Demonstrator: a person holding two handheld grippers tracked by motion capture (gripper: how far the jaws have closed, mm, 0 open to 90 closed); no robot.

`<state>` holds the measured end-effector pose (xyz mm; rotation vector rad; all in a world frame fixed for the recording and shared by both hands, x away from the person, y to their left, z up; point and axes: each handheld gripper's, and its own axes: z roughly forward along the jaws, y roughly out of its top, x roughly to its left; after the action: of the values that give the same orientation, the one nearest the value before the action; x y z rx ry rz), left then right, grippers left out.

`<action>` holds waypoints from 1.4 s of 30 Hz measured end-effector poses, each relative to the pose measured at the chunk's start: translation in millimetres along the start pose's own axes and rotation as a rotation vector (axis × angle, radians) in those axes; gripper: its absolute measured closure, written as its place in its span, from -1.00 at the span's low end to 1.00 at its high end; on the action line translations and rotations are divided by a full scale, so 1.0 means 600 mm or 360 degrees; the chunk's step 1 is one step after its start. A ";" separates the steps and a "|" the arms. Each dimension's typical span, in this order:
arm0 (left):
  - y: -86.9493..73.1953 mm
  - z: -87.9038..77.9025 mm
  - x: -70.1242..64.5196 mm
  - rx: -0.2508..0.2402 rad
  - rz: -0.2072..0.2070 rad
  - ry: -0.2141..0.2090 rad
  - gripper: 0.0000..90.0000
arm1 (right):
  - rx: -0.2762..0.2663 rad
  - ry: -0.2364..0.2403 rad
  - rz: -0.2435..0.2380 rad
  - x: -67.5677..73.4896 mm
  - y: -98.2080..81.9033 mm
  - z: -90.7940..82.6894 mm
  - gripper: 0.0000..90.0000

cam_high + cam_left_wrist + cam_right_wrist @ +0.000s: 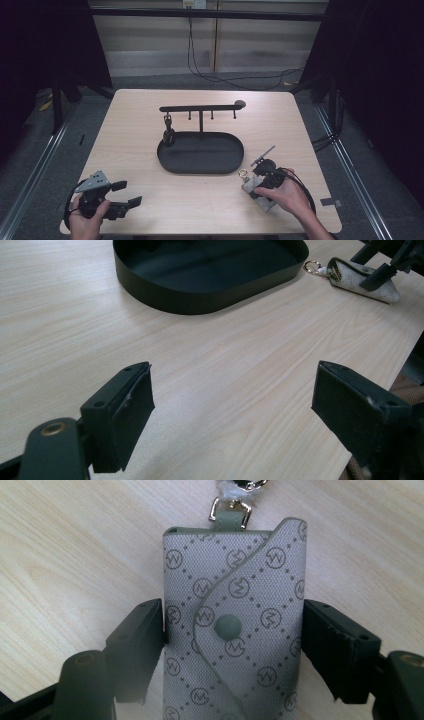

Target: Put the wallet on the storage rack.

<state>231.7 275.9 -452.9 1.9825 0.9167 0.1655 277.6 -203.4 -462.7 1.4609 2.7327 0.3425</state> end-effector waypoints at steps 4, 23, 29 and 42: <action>0.000 0.000 0.000 0.0003 -0.0002 0.0001 -0.63 | 0.0036 -0.0028 -0.0012 0.004 0.006 0.002 -0.40; 0.000 0.003 -0.001 0.0031 -0.0003 0.0003 -0.63 | 0.0148 -0.0077 -0.0054 0.011 0.026 -0.001 -0.27; 0.000 0.004 0.001 0.0036 -0.0003 -0.0006 -0.63 | 0.0172 -0.0065 -0.0033 0.008 0.031 -0.004 -0.26; 0.000 0.001 0.005 0.0013 -0.0030 -0.0001 -0.63 | 0.0203 -0.0043 -0.0035 0.009 0.040 -0.021 -0.26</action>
<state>233.8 277.5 -453.8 1.9809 0.9367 0.1510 292.5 -188.6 -445.2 1.4502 2.7941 0.1490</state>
